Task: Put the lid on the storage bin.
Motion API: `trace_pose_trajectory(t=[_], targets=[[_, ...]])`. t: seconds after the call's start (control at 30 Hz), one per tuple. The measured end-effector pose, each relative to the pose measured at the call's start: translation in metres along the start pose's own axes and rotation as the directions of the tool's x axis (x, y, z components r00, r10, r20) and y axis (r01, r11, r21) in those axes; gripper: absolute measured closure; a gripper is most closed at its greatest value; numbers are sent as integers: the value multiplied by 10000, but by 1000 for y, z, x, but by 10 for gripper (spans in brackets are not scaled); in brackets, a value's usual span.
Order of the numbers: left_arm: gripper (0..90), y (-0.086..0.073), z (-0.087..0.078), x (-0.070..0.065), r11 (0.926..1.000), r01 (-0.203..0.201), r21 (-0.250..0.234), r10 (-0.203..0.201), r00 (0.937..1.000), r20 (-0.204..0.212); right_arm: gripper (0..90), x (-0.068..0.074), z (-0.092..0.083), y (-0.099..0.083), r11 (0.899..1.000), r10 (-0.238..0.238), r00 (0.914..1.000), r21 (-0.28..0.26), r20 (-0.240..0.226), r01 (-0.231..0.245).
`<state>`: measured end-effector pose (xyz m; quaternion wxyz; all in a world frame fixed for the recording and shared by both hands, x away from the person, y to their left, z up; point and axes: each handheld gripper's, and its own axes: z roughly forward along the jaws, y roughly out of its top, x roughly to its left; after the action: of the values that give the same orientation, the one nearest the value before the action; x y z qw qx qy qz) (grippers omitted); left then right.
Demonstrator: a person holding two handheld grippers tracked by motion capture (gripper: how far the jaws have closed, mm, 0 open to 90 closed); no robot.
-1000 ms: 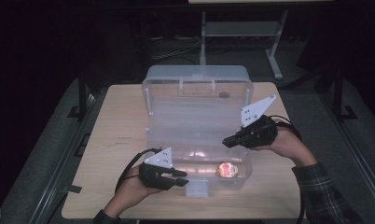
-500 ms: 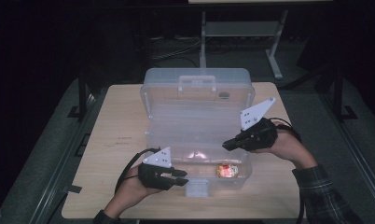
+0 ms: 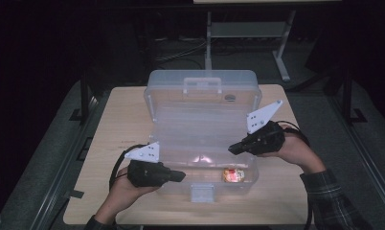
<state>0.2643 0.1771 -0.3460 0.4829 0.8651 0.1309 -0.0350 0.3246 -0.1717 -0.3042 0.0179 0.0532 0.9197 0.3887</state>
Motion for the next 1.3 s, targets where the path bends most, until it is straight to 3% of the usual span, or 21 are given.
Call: trace_pose_trajectory(t=[0.3,0.53,0.8,1.0,1.3], targets=[[898,13,-46,6,9949,166,-993,-256,9956,-902,897,1,0,0,10000,37,10000,22,-45,-37],[898,22,-69,28,9900,373,-1363,-591,9855,-1590,897,2,1,0,10000,-24,10000,47,-20,24],[898,32,-80,53,9842,431,-1720,-806,9728,-2172,897,3,1,-1,10000,-17,10000,43,-60,17],[898,40,-83,64,9824,391,-1825,-854,9637,-2529,897,4,2,-3,10000,-89,9999,32,-90,90],[898,39,-89,77,9740,559,-2193,-1176,9530,-2793,896,6,3,-4,10000,-73,9999,55,-145,74]])
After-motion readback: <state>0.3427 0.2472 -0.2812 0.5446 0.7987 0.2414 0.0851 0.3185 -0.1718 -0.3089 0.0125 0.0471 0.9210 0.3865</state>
